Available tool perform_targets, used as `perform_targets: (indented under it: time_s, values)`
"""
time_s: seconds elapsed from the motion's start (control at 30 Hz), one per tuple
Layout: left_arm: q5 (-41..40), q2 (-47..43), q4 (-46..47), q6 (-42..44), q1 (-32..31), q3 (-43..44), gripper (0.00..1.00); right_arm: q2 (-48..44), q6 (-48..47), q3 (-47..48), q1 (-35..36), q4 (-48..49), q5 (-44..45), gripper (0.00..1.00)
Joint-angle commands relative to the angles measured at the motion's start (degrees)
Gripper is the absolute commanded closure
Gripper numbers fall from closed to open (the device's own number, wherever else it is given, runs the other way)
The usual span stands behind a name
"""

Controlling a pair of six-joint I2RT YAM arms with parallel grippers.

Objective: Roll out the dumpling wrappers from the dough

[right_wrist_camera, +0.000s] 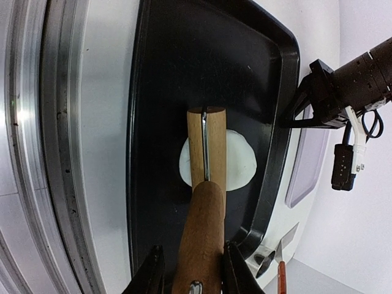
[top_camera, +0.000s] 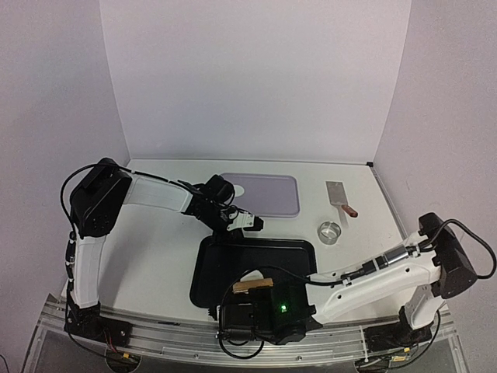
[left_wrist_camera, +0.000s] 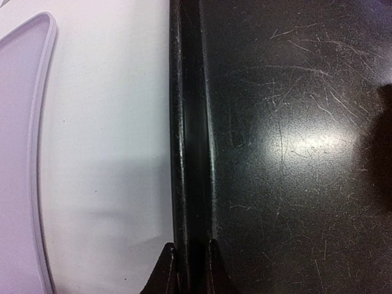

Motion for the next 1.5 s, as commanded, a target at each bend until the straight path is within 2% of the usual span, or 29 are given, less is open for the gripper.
perform_targets:
  time_s: [0.0, 0.17, 0.4, 0.67, 0.9, 1.17, 1.47]
  values:
    - [-7.48, 1.65, 1.15, 3.93, 0.65, -0.85, 1.0, 6.42, -2.04, -0.8, -2.67, -7.78, -21.66, 1.0]
    - [-7.48, 1.64, 0.95, 3.76, 0.64, -0.56, 1.0, 5.5, -4.29, 0.39, -5.12, -7.69, -22.15, 1.0]
    - [-7.34, 1.66, 1.26, 3.77, 0.63, -0.03, 1.0, 4.25, 6.0, -2.85, 2.18, -8.71, -24.18, 1.0]
    - [-7.42, 1.75, 1.0, 3.9, 0.63, -0.51, 1.0, 7.75, -2.3, 0.77, -1.71, -7.71, -20.9, 1.0]
    - [-6.79, 1.78, 1.48, 3.93, 0.62, -0.42, 1.0, 3.36, 8.18, -2.87, 3.11, -9.05, -23.86, 1.0]
    - [-6.44, 1.03, 1.9, 3.5, 0.62, -0.98, 1.0, 5.4, 1.08, -0.83, -0.32, -6.79, -21.54, 1.0]
    - [-6.22, 1.39, 1.72, 2.96, 0.63, -0.3, 1.0, 5.52, 5.5, -2.37, 4.54, -8.55, -23.23, 1.0]
